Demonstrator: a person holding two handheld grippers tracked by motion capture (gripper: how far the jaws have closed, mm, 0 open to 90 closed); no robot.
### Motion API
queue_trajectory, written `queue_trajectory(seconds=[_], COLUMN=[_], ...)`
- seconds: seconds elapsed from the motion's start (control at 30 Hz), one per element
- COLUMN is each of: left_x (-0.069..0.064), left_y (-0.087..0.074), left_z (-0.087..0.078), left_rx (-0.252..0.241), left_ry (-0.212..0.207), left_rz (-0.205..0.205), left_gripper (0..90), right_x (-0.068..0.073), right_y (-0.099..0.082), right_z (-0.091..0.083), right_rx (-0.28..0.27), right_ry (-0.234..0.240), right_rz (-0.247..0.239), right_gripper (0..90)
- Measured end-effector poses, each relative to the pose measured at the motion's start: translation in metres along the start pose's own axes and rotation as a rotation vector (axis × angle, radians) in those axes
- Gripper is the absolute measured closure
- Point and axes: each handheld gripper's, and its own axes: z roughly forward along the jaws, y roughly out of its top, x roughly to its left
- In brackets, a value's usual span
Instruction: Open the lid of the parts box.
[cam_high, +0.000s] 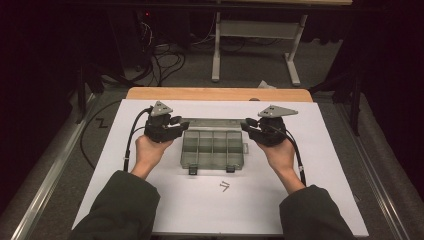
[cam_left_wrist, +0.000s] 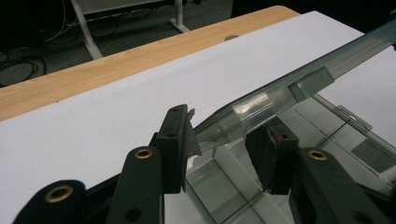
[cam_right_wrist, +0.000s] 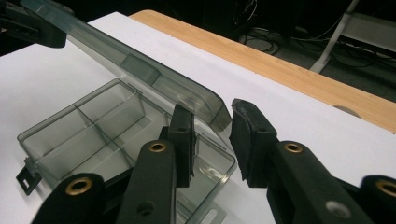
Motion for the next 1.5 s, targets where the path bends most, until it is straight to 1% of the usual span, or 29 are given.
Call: queue_trajectory(seconds=[0.03, 0.1, 0.2, 0.23, 0.27, 0.33, 0.37, 0.5, 0.53, 0.6, 0.63, 0.7, 0.9, 0.93, 1.0, 1.03, 1.1, 1.13, 1.2, 1.27, 1.3, 1.5], left_x=[0.0, 0.002, 0.005, 0.006, 0.007, 0.009, 0.01, 0.014, 0.016, 0.017, 0.018, 0.019, 0.023, 0.023, 0.024, 0.024, 0.025, 0.026, 0.027, 0.028, 0.028, 0.032], left_y=[0.0, 0.001, 0.001, 0.001, 0.001, 0.0, 0.0, 0.0, 0.0, 0.001, 0.001, 0.001, 0.0, -0.001, -0.002, -0.003, -0.004, -0.005, -0.006, -0.007, -0.008, -0.011], left_z=[0.001, 0.002, 0.005, 0.006, 0.007, 0.009, 0.01, 0.014, 0.015, 0.018, 0.019, 0.022, 0.031, 0.033, 0.036, 0.037, 0.041, 0.042, 0.045, 0.048, 0.05, 0.056], left_rx=[-0.005, -0.015, -0.02, -0.022, -0.025, -0.029, -0.03, -0.037, -0.035, -0.035, -0.033, -0.031, -0.021, -0.021, -0.015, -0.009, -0.005, -0.001, 0.001, 0.008, 0.007, 0.028], left_ry=[0.001, 0.002, -0.002, -0.005, -0.006, -0.009, -0.011, -0.015, -0.016, -0.014, -0.013, -0.009, -0.003, -0.002, 0.002, 0.003, 0.007, 0.01, 0.015, 0.017, 0.02, 0.031], left_rz=[-0.005, -0.014, -0.034, -0.042, -0.051, -0.067, -0.074, -0.098, -0.1, -0.11, -0.111, -0.114, -0.127, -0.135, -0.14, -0.14, -0.148, -0.148, -0.157, -0.158, -0.167, -0.184], left_gripper=[59.4, 59.4, 59.4, 59.5, 59.7, 60.0, 60.2, 61.4, 61.7, 62.4, 62.5, 62.6, 62.5, 62.6, 62.6, 62.6, 62.9, 63.1, 63.6, 64.2, 64.7, 69.5], right_x=[0.0, -0.002, -0.004, -0.005, -0.005, -0.007, -0.008, -0.011, -0.012, -0.013, -0.015, -0.016, -0.02, -0.021, -0.023, -0.022, -0.024, -0.024, -0.024, -0.025, -0.025, -0.028], right_y=[0.0, 0.001, 0.003, 0.004, 0.004, 0.005, 0.005, 0.003, 0.003, 0.002, 0.001, 0.0, -0.003, -0.004, -0.005, -0.006, -0.007, -0.008, -0.008, -0.01, -0.011, -0.015], right_z=[0.001, 0.004, 0.007, 0.008, 0.009, 0.011, 0.012, 0.019, 0.021, 0.024, 0.026, 0.029, 0.037, 0.039, 0.042, 0.044, 0.046, 0.048, 0.05, 0.053, 0.055, 0.064], right_rx=[-0.003, -0.006, -0.007, -0.012, -0.007, -0.003, -0.006, -0.003, -0.001, 0.001, 0.002, 0.007, 0.016, 0.018, 0.019, 0.021, 0.022, 0.023, 0.028, 0.036, 0.038, 0.057], right_ry=[0.003, -0.002, -0.007, -0.006, -0.012, -0.016, -0.015, -0.023, -0.024, -0.026, -0.026, -0.027, -0.034, -0.034, -0.038, -0.039, -0.045, -0.048, -0.053, -0.06, -0.063, -0.079], right_rz=[0.012, 0.006, 0.016, 0.009, 0.018, 0.022, 0.017, 0.036, 0.035, 0.057, 0.053, 0.068, 0.078, 0.08, 0.081, 0.093, 0.087, 0.095, 0.093, 0.093, 0.09, 0.104], right_gripper=[72.4, 72.6, 72.9, 73.1, 73.3, 73.8, 74.0, 74.7, 74.8, 75.4, 75.8, 76.6, 77.9, 78.0, 78.1, 78.2, 78.3, 78.5, 78.9, 79.4, 79.6, 82.0])
